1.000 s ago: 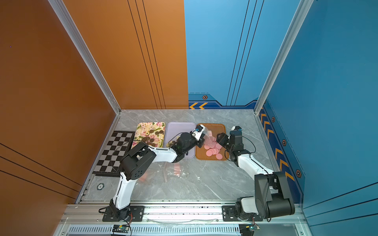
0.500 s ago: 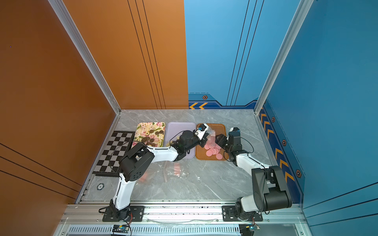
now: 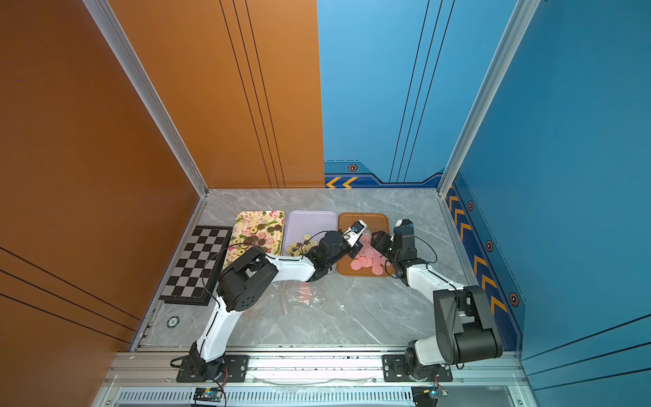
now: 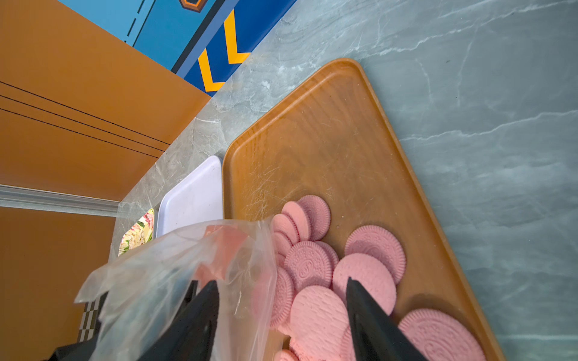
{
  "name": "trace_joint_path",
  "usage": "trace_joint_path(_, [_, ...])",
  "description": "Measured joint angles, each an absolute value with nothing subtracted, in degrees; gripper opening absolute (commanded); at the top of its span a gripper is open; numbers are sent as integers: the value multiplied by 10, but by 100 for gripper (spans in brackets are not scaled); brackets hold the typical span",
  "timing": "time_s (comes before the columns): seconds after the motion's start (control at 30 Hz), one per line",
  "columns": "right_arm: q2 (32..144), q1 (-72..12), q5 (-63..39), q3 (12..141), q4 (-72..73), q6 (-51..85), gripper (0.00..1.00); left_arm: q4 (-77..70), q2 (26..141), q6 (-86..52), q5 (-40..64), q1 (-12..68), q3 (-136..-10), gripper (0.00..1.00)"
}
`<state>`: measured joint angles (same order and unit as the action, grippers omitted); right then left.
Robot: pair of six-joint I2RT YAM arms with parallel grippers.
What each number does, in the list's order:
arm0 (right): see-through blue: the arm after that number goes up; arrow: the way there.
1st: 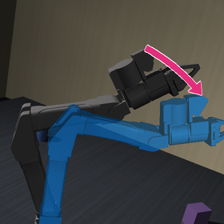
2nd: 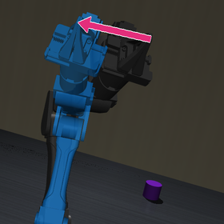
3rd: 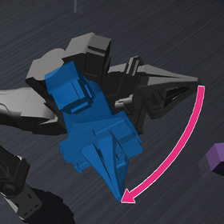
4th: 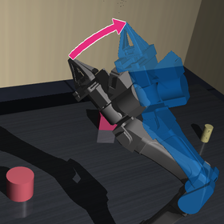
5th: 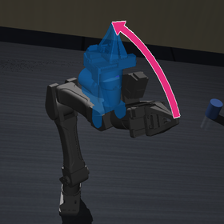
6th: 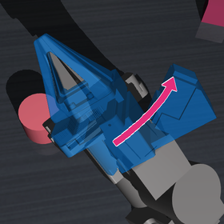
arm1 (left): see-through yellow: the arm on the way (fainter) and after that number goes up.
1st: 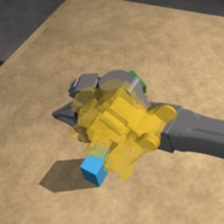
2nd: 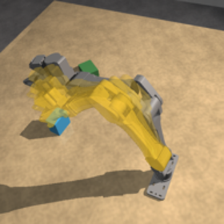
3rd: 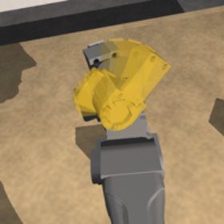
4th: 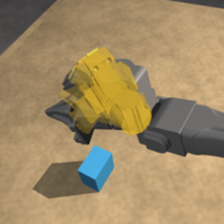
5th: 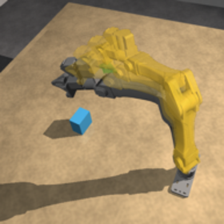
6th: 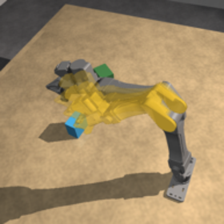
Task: Pour cookies out of the ziploc bag
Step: 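Pour the cookies out of the ziploc bag onto the tray, then place the ziploc bag at the center of the board.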
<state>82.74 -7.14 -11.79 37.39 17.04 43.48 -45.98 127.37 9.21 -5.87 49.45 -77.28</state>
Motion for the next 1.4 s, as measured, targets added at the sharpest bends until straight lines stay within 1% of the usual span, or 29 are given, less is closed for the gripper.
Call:
trace_joint_path(0.13, [827,-72,-118,374,170,435,66,-480,1260,90,-65,495,-742,0])
trace_joint_path(0.33, [827,-77,-119,374,170,435,66,-494,1234,97,-72,497,-728,0])
trace_joint_path(0.47, [827,-78,-120,375,170,435,67,-510,1216,131,-95,511,-724,0])
trace_joint_path(0.57, [827,-78,-121,374,170,435,67,-500,1218,153,-109,524,-743,0])
trace_joint_path(0.77, [827,-78,-122,374,170,435,67,-498,1217,166,-134,535,-742,0])
trace_joint_path(0.93, [827,-78,-122,374,170,435,67,-515,1190,140,-135,517,-691,0])
trace_joint_path(1.03, [826,-78,-122,374,170,435,69,-517,1153,125,-135,510,-655,0])
trace_joint_path(1.07, [825,-78,-124,374,171,435,70,-517,1140,120,-135,509,-643,0])
trace_joint_path(1.27, [801,-78,-147,374,176,436,84,-500,1000,69,-131,519,-552,0])
trace_joint_path(1.33, [789,-79,-160,374,182,436,91,-481,950,51,-131,525,-534,0])
trace_joint_path(1.37, [783,-81,-165,374,185,438,98,-472,929,45,-130,528,-527,0])
trace_joint_path(1.4, [777,-84,-170,375,187,436,100,-462,907,38,-131,531,-519,0])
